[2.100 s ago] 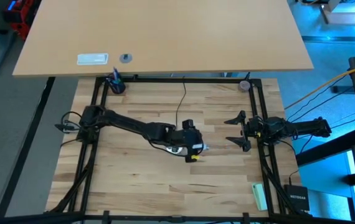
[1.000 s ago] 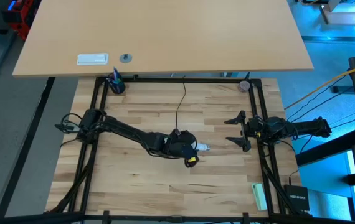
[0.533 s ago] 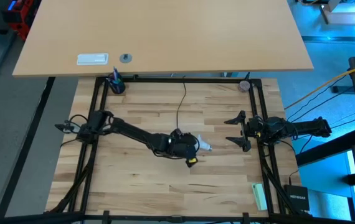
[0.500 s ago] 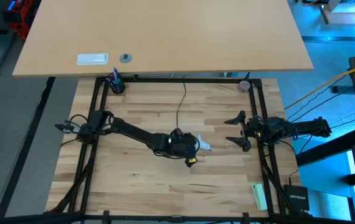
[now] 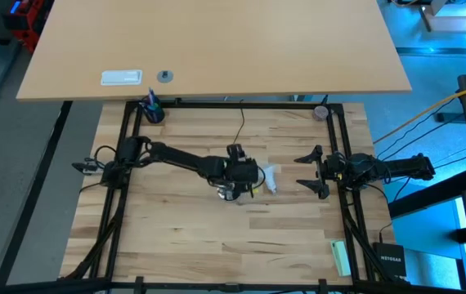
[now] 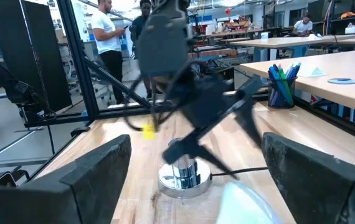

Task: Screw lightbulb
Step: Insert the lightbulb into the lamp

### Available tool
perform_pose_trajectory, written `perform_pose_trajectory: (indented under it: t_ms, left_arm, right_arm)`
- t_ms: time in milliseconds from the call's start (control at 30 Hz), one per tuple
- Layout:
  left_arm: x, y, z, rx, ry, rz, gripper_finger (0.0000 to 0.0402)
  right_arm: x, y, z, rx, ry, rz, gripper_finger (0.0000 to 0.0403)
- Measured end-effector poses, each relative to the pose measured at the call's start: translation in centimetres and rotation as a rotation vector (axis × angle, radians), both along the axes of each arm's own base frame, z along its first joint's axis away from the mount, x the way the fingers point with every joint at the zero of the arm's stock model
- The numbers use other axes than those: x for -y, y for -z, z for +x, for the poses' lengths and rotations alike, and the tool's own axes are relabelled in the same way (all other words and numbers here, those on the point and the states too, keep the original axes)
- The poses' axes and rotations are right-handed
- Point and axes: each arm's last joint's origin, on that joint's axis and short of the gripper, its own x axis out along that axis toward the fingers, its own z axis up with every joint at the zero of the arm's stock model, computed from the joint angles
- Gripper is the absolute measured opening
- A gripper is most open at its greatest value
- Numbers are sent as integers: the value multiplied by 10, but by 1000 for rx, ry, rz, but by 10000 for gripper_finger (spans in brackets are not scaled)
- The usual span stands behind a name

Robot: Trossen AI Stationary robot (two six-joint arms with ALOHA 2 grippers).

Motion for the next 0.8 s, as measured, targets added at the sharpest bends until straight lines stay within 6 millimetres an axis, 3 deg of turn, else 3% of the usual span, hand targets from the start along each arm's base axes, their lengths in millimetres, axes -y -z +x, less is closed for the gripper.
perform_pose_trajectory:
  t_ms: [100,233,400,500,667,800]
  left_arm:
    - [3,-18,2,125,-53,-72,263]
    - [23,-37,14,395,-47,-290,263]
    - [50,-11,35,592,-13,-462,263]
    - [56,4,43,659,-40,-515,263]
    - [40,32,51,670,-165,-540,263]
    - [28,40,62,726,-186,-559,263]
  right_arm:
    - [0,0,0,0,0,0,363]
    - [0,0,0,0,0,0,363]
    - [0,0,0,0,0,0,363]
    - [0,0,0,0,0,0,363]
    - [0,0,0,0,0,0,363]
    - [0,0,0,0,0,0,363]
